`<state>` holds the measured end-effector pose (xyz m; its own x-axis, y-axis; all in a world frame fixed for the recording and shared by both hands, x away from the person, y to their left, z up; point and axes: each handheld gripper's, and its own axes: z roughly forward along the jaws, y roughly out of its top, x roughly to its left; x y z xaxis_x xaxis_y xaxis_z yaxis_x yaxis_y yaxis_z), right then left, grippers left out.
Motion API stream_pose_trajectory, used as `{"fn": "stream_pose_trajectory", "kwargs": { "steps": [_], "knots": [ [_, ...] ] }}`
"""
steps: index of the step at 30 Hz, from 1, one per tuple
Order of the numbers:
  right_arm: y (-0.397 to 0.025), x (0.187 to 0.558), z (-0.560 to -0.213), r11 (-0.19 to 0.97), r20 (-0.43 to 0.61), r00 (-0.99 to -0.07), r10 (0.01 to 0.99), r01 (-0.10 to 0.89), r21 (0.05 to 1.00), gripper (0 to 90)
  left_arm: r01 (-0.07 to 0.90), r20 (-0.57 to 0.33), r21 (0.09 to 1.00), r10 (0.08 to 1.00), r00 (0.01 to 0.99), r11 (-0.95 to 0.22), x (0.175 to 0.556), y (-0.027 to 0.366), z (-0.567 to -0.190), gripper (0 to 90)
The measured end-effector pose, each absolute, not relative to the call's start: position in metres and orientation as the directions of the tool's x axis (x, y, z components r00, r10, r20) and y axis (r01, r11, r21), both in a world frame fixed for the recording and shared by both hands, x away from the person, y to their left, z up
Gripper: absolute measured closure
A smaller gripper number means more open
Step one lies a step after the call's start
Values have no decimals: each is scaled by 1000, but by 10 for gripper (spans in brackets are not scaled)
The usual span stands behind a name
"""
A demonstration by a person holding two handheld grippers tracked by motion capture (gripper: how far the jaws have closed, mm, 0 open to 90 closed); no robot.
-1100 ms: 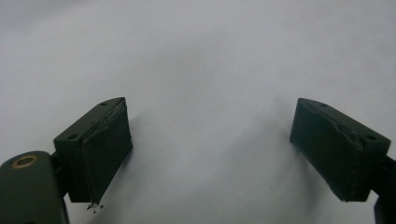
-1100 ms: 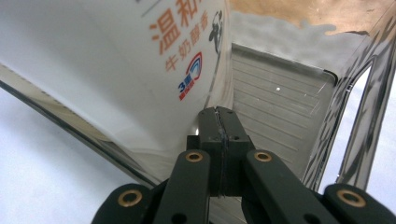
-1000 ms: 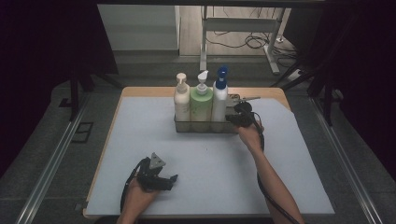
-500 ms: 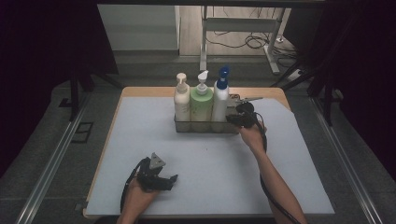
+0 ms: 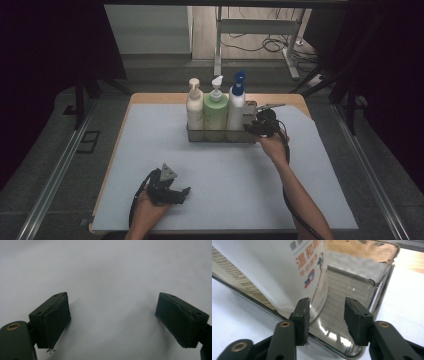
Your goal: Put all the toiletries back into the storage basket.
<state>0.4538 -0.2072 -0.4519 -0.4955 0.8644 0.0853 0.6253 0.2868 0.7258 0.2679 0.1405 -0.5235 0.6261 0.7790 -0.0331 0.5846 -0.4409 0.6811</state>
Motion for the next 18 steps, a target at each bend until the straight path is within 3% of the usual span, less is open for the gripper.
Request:
{"fn": "stream_pose_trajectory", "kwargs": {
  "steps": [18],
  "knots": [
    [-217, 440, -442, 295, 86, -522, 848, 601, 743, 394, 585, -34, 682, 780, 625, -440, 268, 140, -523, 121]
  ]
}}
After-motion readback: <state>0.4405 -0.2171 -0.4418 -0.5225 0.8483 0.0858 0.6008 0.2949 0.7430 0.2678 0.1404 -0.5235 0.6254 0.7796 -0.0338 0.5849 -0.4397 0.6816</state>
